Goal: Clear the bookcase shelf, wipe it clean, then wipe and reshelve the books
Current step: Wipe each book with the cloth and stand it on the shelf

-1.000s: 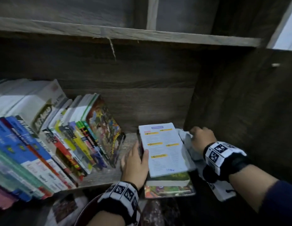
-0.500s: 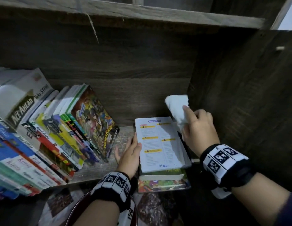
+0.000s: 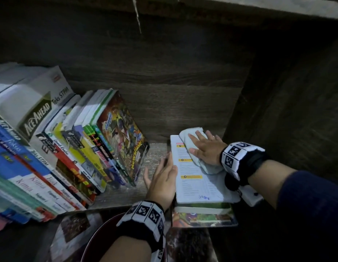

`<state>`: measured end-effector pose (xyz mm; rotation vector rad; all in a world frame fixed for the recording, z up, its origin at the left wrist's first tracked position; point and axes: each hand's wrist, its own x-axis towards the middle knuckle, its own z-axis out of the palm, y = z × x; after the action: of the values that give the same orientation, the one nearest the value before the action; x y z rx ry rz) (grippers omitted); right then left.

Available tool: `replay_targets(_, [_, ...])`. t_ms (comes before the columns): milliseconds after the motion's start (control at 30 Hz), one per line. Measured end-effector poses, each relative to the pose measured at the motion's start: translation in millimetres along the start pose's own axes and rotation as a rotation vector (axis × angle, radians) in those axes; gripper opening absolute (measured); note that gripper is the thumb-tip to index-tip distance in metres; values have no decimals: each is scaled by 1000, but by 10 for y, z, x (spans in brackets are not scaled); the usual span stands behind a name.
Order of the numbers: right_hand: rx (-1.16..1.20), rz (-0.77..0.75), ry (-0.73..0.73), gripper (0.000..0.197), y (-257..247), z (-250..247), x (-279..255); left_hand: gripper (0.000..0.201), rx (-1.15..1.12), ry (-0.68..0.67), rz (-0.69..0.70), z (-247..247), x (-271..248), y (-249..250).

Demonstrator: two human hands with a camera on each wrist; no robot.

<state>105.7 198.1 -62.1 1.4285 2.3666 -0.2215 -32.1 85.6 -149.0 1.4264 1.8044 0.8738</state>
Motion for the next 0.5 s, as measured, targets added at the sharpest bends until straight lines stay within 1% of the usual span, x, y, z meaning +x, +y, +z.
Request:
replay_targets(100, [10,-59,1,60,-148,-44,23,46,32,9,-7,9,-6,4])
replay_targets(200, [34,-91,-8,60,-237,15,-55,47,74,45,3,22,-47,27])
replay_targets(367, [84,-126,-12,60,-305,168,-356,47,90,85,8,50,-64,8])
replay_targets(500, [141,-116,7,59,-385,328,-641,47,94,105,1,63,-67,8])
